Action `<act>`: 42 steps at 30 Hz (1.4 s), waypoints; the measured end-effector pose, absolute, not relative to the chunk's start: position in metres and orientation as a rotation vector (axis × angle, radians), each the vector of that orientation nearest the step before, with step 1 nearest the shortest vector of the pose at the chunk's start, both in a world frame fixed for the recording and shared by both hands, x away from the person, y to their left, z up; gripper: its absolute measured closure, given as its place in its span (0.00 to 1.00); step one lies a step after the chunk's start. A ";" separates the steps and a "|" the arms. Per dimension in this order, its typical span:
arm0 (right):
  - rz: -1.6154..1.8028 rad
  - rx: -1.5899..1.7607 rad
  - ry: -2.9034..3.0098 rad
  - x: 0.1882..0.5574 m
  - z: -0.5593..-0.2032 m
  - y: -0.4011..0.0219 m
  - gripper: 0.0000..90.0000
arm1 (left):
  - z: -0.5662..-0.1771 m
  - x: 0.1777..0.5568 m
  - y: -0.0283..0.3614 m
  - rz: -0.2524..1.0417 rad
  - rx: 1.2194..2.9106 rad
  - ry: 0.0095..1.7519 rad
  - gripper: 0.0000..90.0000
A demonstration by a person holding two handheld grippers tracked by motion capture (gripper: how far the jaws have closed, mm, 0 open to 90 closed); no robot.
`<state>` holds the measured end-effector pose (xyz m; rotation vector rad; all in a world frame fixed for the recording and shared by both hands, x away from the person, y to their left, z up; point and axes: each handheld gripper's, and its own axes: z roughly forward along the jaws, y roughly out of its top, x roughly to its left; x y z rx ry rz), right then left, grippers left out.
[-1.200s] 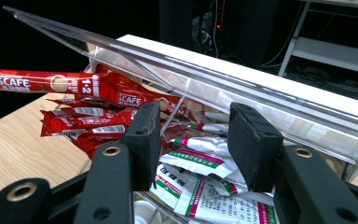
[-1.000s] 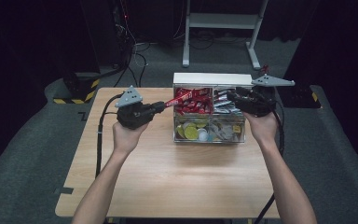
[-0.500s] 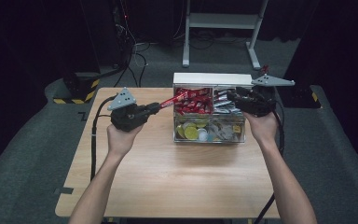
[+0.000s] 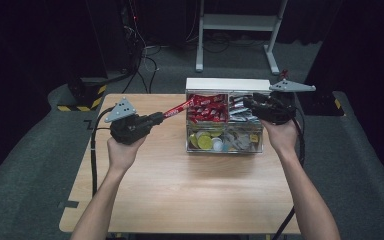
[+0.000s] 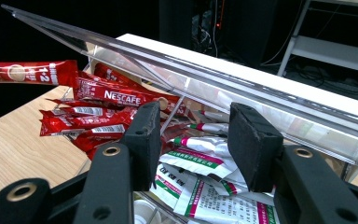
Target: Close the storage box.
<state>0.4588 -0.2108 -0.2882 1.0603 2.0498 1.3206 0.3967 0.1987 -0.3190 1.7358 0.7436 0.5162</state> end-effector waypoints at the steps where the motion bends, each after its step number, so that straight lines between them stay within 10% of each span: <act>1: 1.321 1.060 2.050 0.459 -0.288 -0.211 0.60 | -0.319 0.397 0.199 0.516 1.736 0.744 0.96; 42: 1.304 1.060 2.057 0.459 -0.289 -0.208 0.60 | -0.339 0.373 0.238 0.555 1.657 0.800 0.96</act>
